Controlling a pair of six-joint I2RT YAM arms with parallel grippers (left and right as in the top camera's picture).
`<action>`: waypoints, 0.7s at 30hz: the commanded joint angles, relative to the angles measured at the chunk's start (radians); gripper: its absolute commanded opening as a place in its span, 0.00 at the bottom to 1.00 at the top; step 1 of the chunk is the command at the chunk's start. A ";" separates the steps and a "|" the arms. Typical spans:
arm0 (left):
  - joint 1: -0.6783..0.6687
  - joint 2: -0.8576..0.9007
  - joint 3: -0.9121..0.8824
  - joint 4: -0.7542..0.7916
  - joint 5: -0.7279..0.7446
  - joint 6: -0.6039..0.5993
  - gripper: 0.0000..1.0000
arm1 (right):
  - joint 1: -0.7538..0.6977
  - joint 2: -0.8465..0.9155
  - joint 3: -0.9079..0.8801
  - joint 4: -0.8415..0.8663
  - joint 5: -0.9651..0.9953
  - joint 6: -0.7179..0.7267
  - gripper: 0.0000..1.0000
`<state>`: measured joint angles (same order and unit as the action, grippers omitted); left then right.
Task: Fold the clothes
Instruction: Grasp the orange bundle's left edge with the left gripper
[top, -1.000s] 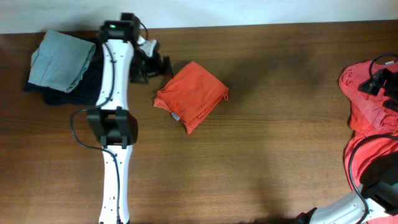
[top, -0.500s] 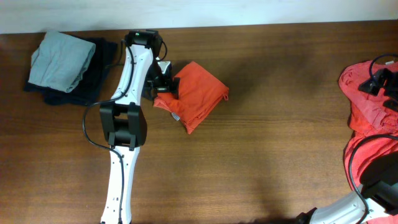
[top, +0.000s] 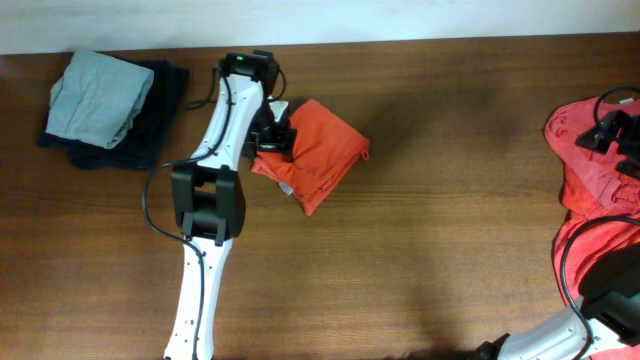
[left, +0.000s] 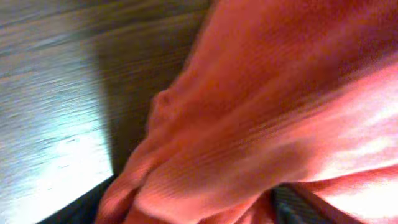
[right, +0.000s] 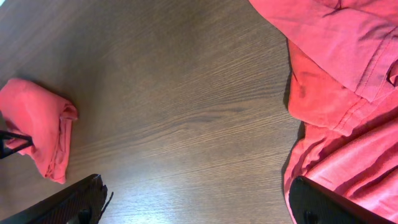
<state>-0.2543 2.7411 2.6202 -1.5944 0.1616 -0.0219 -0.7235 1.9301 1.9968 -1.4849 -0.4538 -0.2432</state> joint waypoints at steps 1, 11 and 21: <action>-0.032 0.042 -0.038 0.024 0.031 0.011 0.62 | -0.001 -0.010 0.005 0.000 -0.002 -0.002 0.99; -0.031 0.035 -0.034 0.019 0.004 0.012 0.01 | -0.001 -0.010 0.005 0.000 -0.002 -0.002 0.99; -0.014 -0.113 0.123 0.065 -0.028 0.007 0.01 | -0.001 -0.010 0.005 0.000 -0.002 -0.002 0.99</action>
<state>-0.2794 2.7308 2.6743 -1.5433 0.1631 -0.0151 -0.7235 1.9301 1.9968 -1.4853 -0.4538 -0.2432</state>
